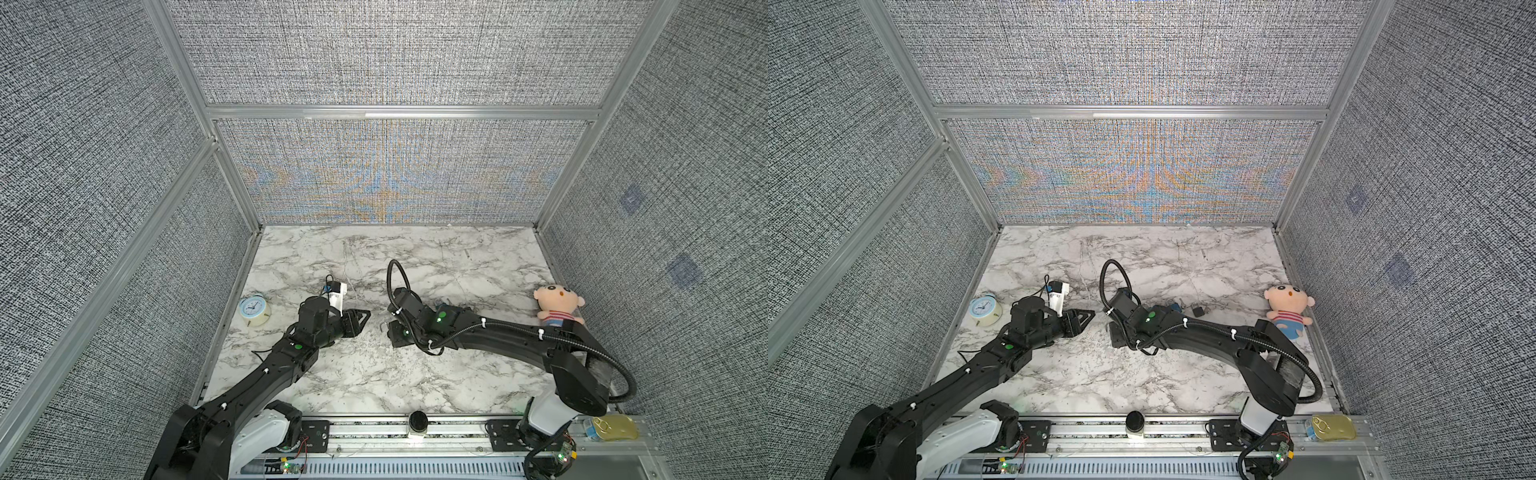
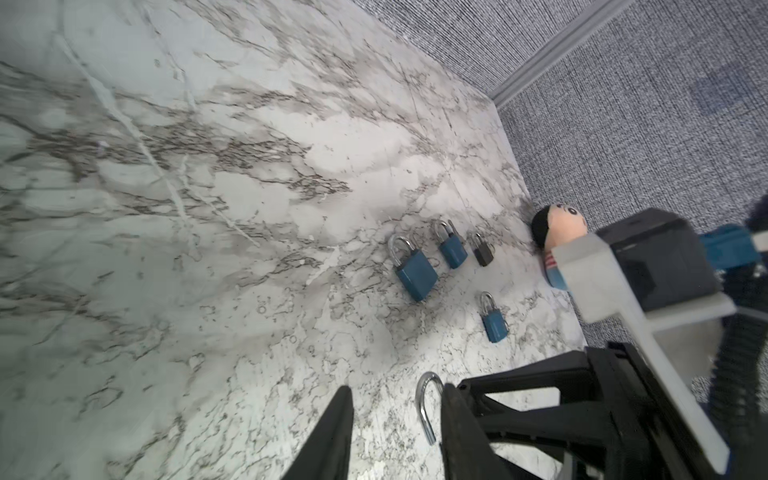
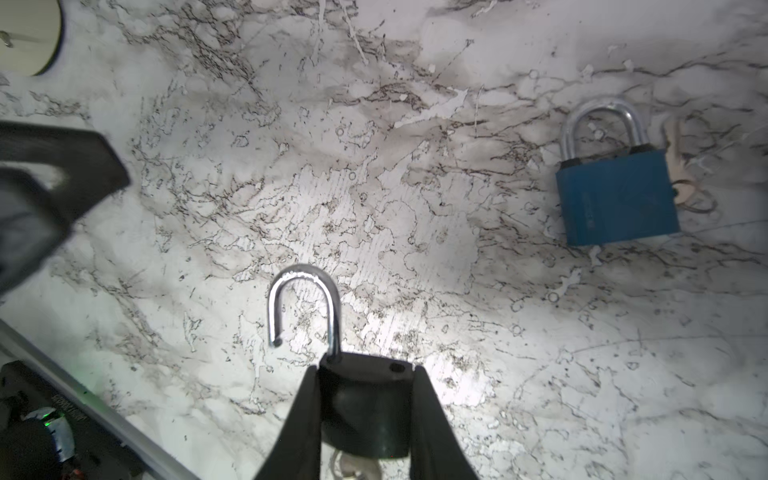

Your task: Lock with the key

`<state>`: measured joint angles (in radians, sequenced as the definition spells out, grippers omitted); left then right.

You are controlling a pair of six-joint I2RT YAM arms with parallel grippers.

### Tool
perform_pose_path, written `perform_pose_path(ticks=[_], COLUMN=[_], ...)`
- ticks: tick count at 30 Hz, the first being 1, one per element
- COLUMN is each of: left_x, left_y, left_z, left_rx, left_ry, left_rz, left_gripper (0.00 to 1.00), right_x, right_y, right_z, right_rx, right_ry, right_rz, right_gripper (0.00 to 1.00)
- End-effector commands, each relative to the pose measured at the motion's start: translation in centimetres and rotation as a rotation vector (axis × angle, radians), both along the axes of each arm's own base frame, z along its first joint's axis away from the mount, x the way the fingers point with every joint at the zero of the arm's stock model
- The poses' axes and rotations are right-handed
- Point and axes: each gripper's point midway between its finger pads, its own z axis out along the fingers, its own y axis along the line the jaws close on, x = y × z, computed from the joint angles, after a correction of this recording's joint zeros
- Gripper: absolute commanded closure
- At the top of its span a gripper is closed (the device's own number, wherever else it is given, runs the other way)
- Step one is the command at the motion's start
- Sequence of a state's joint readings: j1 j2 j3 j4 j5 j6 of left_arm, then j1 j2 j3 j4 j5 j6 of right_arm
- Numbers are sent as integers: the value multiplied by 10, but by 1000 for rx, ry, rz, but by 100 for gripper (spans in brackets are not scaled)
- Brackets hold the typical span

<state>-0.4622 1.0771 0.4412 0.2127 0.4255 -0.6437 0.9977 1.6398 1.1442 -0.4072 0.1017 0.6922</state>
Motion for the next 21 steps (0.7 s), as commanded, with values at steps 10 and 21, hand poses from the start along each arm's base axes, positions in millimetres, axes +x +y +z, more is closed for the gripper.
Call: perform_pose_path(ticks=[10, 21], left_x=[-9, -6], left_y=[-34, -35], left_z=[23, 7], left_rx=[-142, -124], left_ry=[-47, -9], left_rz=[-198, -182], left_gripper=[62, 63], right_x=[8, 12], right_y=[7, 12], right_z=[18, 25], right_rx=[71, 92], right_ry=[-27, -29], right_rz=[26, 43], right_gripper=[84, 84])
